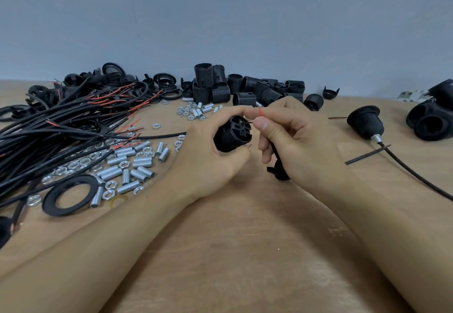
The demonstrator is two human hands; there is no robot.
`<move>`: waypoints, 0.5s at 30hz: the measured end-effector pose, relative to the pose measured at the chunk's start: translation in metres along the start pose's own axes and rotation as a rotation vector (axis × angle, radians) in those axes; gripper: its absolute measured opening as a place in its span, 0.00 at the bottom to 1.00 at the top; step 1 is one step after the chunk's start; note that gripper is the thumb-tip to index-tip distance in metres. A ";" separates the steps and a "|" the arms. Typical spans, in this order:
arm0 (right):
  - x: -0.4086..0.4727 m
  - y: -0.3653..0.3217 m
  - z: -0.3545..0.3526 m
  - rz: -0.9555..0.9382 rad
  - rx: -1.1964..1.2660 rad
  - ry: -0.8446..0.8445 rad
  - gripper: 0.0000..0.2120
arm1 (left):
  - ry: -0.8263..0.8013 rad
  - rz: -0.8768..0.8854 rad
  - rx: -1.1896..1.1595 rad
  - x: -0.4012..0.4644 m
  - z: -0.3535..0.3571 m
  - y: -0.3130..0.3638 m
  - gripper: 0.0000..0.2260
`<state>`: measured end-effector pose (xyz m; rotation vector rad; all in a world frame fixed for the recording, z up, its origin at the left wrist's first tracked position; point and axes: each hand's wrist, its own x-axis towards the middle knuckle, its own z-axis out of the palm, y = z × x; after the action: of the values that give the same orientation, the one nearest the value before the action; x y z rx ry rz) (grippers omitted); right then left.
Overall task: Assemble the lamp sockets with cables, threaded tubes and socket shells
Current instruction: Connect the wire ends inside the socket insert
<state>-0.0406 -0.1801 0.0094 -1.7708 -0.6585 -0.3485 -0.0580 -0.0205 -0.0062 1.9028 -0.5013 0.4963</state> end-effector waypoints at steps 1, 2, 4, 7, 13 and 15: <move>0.000 0.000 0.002 0.005 0.048 0.029 0.11 | -0.004 0.000 0.008 0.000 0.000 0.000 0.22; 0.000 0.000 0.003 0.014 0.096 0.056 0.12 | -0.007 -0.006 0.018 0.000 0.000 0.000 0.22; -0.001 0.000 0.004 -0.020 0.108 0.090 0.12 | -0.005 -0.016 0.022 0.000 0.002 -0.002 0.18; -0.002 0.001 0.002 -0.167 -0.049 0.059 0.09 | 0.025 -0.031 0.031 0.000 0.002 -0.004 0.15; 0.001 -0.002 0.001 -0.430 -0.379 0.038 0.05 | 0.062 -0.003 0.055 0.000 0.002 -0.003 0.13; 0.001 -0.003 0.000 -0.464 -0.414 0.036 0.04 | 0.070 0.001 0.052 0.000 0.003 -0.002 0.13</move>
<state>-0.0414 -0.1791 0.0124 -1.9798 -1.0280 -0.8833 -0.0565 -0.0228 -0.0088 1.9275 -0.4475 0.5802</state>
